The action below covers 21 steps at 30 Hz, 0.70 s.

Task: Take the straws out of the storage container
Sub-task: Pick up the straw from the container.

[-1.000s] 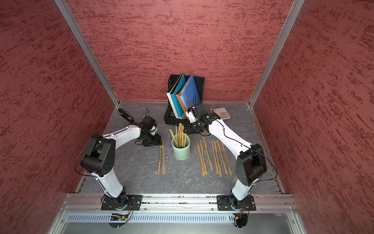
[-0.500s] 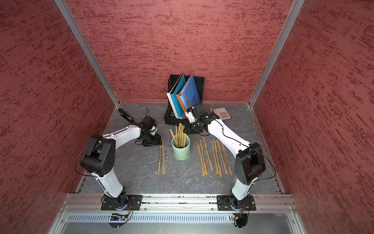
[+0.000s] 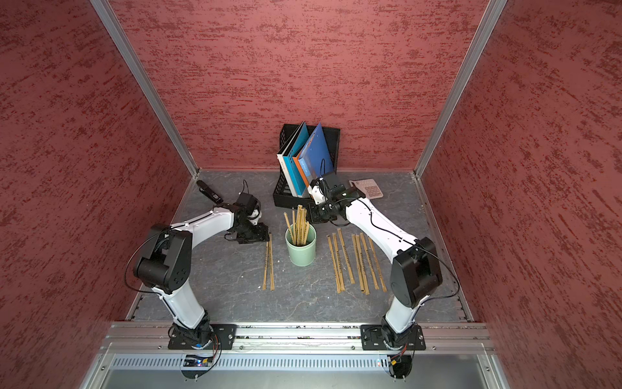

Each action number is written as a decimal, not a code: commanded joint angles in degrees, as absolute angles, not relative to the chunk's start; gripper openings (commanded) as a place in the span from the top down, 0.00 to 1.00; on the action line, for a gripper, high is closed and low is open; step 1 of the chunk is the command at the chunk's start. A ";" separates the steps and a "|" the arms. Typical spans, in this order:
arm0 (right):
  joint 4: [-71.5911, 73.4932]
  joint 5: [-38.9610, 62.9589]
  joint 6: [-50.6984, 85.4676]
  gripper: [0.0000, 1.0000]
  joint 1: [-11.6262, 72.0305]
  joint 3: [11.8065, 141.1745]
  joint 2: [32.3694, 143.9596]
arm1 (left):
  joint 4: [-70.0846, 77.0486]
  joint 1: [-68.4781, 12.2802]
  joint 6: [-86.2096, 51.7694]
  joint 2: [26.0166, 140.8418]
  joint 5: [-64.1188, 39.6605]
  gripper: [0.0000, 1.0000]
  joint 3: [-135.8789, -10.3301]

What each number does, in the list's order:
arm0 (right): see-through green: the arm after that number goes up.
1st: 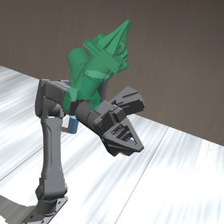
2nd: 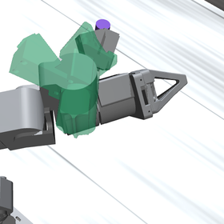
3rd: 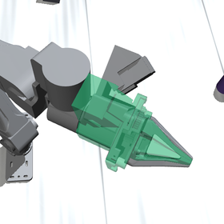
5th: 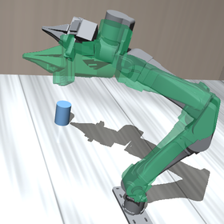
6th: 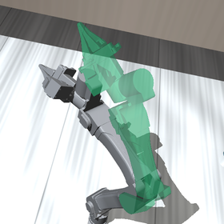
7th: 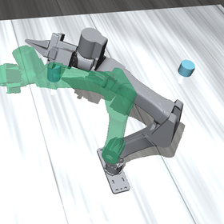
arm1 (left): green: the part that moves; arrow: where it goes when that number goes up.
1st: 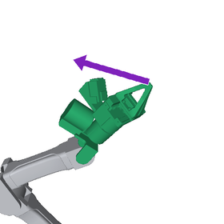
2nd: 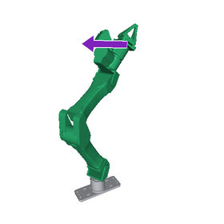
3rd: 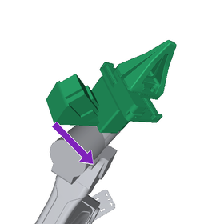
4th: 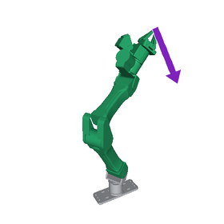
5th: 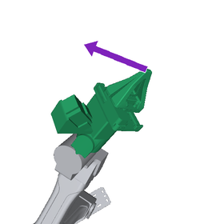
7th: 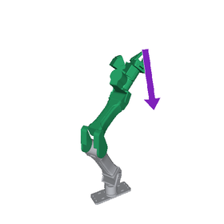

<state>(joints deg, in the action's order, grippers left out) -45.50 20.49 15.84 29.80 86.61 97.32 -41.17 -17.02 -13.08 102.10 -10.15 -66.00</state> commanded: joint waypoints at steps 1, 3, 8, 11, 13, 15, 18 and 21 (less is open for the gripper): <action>-47.10 20.50 15.26 0.93 29.97 88.86 93.61 | -41.57 -16.74 -12.57 102.17 -9.85 0.29 -66.64; -48.59 19.99 14.91 0.94 29.97 89.65 92.41 | -41.66 -16.75 -12.56 102.22 -9.92 0.29 -66.75; -52.57 18.99 14.25 0.94 29.97 92.33 89.11 | -41.58 -16.73 -12.66 102.22 -10.11 0.29 -66.88; -54.99 18.04 14.02 0.94 29.97 94.20 87.07 | -41.55 -16.74 -12.74 102.13 -10.32 0.29 -66.82; -56.79 17.54 13.63 0.93 29.97 95.67 85.91 | -41.49 -16.81 -12.74 101.96 -10.33 0.29 -66.72; -58.78 17.10 13.10 0.94 29.97 97.12 85.28 | -41.50 -16.85 -12.79 101.80 -10.45 0.29 -66.71; -61.97 13.85 12.51 0.94 29.97 99.07 83.78 | -41.54 -16.81 -12.83 101.52 -10.38 0.29 -66.62; -64.44 9.94 12.07 0.94 29.97 101.48 80.56 | -41.51 -16.87 -12.83 101.43 -10.52 0.29 -66.45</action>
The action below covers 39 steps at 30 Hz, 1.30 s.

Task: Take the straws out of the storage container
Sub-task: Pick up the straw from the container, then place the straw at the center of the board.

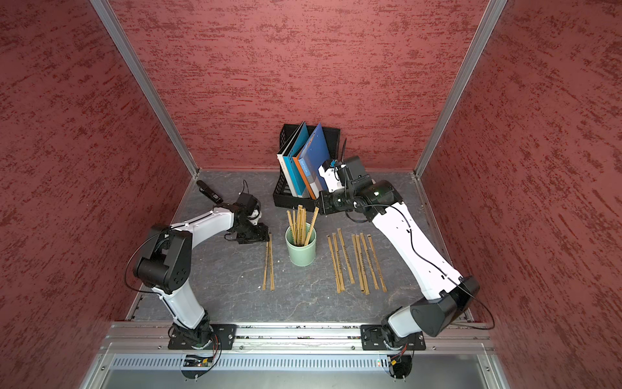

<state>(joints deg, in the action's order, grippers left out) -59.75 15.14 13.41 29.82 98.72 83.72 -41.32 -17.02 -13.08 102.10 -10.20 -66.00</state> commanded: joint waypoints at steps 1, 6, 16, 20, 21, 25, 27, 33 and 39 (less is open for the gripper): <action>-65.65 8.61 11.76 0.94 29.97 102.60 80.01 | -41.50 -16.84 -12.83 101.51 -10.52 0.29 -66.47; -74.07 2.24 9.38 0.95 30.07 110.98 79.93 | -41.48 -16.96 -12.79 102.23 -10.48 0.29 -66.62; -85.72 -3.41 7.13 0.95 30.06 125.23 86.27 | -41.47 -16.96 -12.74 102.56 -10.63 0.29 -66.69; -91.51 -5.81 7.29 0.97 29.97 126.43 91.36 | -41.18 -17.00 -12.75 102.48 -10.64 0.28 -66.55; -91.60 -5.76 7.36 0.98 29.90 125.50 92.11 | -41.14 -16.97 -12.74 102.56 -10.72 0.28 -66.46; -90.55 -3.21 7.38 0.99 28.47 120.24 94.78 | -40.78 -17.05 -12.74 102.83 -10.97 0.29 -66.19; -90.06 -3.17 7.38 1.00 27.59 117.70 96.07 | -40.69 -17.05 -12.61 102.83 -10.83 0.28 -65.89; -88.43 -2.29 6.90 1.00 24.19 110.61 99.94 | -40.65 -16.82 -12.13 103.35 -10.44 0.29 -65.76; -83.66 0.37 5.59 1.00 21.58 101.88 103.39 | -40.32 -16.96 -12.13 103.89 -10.89 0.28 -65.84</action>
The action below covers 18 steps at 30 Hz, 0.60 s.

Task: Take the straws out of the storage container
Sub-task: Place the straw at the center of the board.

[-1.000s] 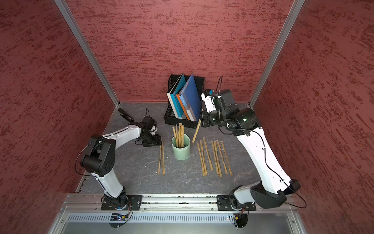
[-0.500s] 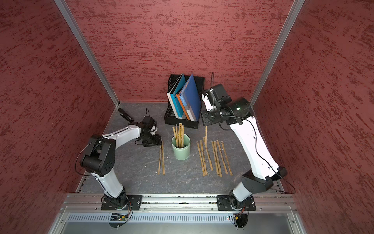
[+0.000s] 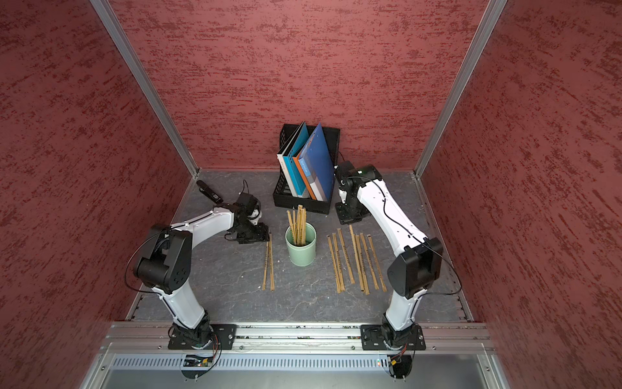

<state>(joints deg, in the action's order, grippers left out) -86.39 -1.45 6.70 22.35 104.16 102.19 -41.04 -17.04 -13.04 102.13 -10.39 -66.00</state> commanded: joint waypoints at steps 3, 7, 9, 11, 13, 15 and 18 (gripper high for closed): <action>-80.65 0.26 5.29 1.00 20.97 98.46 105.37 | -40.35 -16.96 -12.02 104.15 -10.66 0.28 -65.91; -77.74 1.76 5.28 1.00 20.08 96.21 107.92 | -40.43 -16.94 -11.95 104.62 -10.55 0.28 -65.83; -76.84 2.75 5.27 1.00 19.65 95.99 109.33 | -40.35 -16.95 -11.95 104.91 -10.54 0.28 -65.83; -76.39 3.22 5.09 1.00 19.51 95.93 110.83 | -40.34 -16.96 -11.96 105.20 -10.54 0.28 -65.92; -75.86 3.60 5.00 1.00 19.34 95.73 111.89 | -40.43 -16.96 -11.93 105.33 -10.48 0.29 -65.92; -75.26 3.83 5.09 1.00 19.02 95.37 112.55 | -40.47 -16.93 -11.95 105.42 -10.35 0.28 -65.98; -74.49 3.91 5.12 1.00 18.83 94.63 113.33 | -40.51 -16.95 -11.82 105.58 -10.24 0.28 -66.01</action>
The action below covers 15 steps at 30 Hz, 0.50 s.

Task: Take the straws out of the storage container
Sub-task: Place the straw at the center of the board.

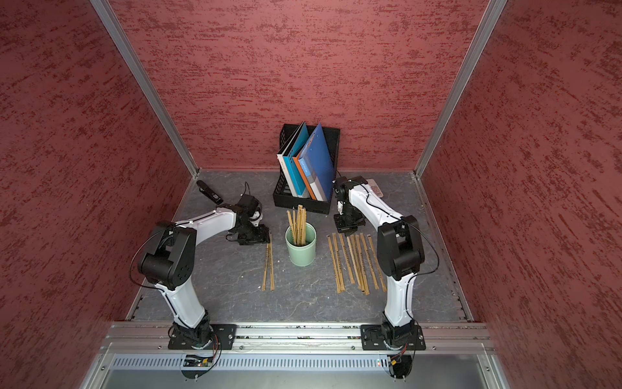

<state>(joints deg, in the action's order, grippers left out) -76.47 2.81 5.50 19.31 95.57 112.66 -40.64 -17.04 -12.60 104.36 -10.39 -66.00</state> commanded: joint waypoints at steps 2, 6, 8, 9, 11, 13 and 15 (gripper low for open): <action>-74.09 3.71 5.24 0.99 18.62 94.21 113.96 | -40.61 -16.96 -11.87 105.80 -10.24 0.28 -66.09; -73.35 3.14 5.40 0.94 18.20 93.26 114.95 | -40.76 -16.96 -11.86 105.91 -10.25 0.28 -66.17; -72.99 3.19 5.53 0.91 18.03 92.93 115.12 | -40.78 -16.96 -11.87 105.86 -10.28 0.28 -66.16; -72.87 3.16 5.54 0.90 17.95 92.86 115.20 | -40.83 -16.96 -11.86 105.90 -10.27 0.28 -66.10; -72.66 3.19 5.57 0.89 17.82 92.77 115.17 | -40.83 -16.96 -11.78 105.90 -10.28 0.28 -66.09; -72.69 3.10 5.58 0.87 17.67 92.74 115.31 | -40.88 -16.94 -11.78 105.99 -10.28 0.28 -66.18; -72.69 3.08 5.71 0.84 17.60 92.71 115.23 | -40.85 -17.05 -11.78 106.00 -10.31 0.28 -66.18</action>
<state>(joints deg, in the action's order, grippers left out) -73.60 2.83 5.54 18.09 92.68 115.09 -40.64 -17.04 -12.58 104.47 -10.39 -66.00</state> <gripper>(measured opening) 0.147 0.715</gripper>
